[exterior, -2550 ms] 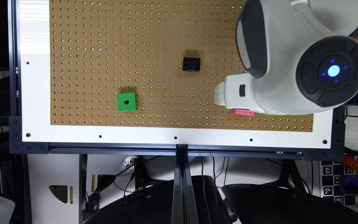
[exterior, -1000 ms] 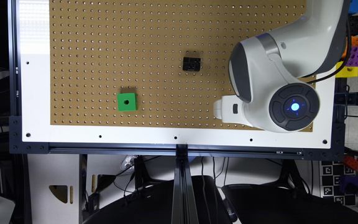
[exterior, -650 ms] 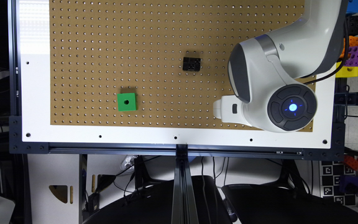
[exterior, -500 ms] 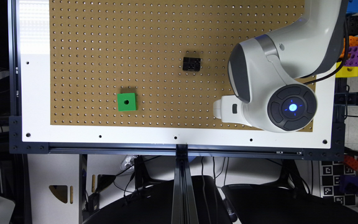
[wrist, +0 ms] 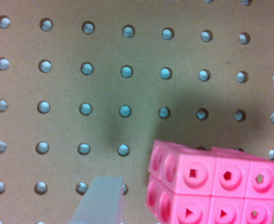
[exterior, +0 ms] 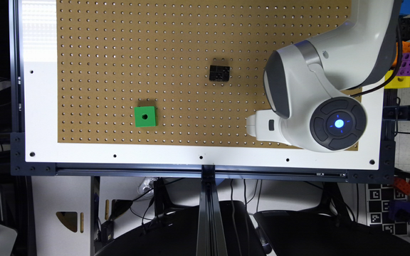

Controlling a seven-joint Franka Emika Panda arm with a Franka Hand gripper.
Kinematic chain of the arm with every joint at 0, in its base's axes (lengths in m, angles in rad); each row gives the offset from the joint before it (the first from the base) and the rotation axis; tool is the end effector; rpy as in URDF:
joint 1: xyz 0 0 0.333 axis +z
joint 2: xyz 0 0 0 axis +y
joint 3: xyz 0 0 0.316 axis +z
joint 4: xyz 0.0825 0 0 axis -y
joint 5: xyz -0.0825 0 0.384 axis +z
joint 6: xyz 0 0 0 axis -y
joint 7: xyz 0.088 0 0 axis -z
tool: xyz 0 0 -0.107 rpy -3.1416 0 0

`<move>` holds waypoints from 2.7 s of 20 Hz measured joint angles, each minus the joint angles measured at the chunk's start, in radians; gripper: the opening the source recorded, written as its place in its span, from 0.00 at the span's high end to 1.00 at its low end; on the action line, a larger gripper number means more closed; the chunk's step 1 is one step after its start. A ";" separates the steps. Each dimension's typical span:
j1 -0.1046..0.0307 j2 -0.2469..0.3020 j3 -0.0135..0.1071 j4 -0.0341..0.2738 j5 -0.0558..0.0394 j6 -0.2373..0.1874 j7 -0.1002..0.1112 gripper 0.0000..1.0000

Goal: Pick up pink block.

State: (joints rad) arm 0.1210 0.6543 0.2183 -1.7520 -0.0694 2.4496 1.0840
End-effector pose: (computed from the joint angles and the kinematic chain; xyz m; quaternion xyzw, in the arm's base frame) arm 0.6368 0.2108 0.2098 -0.9310 0.3612 0.0050 0.0518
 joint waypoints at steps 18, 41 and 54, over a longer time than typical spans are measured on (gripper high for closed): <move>0.014 0.014 0.000 0.015 -0.0010 0.000 0.013 0.00; 0.013 0.051 -0.025 0.016 -0.0169 0.025 0.017 1.00; 0.012 0.041 -0.026 0.016 -0.0169 0.013 0.017 1.00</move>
State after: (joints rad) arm 0.1333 0.6957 0.1919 -1.7365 -0.0863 2.4624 1.1014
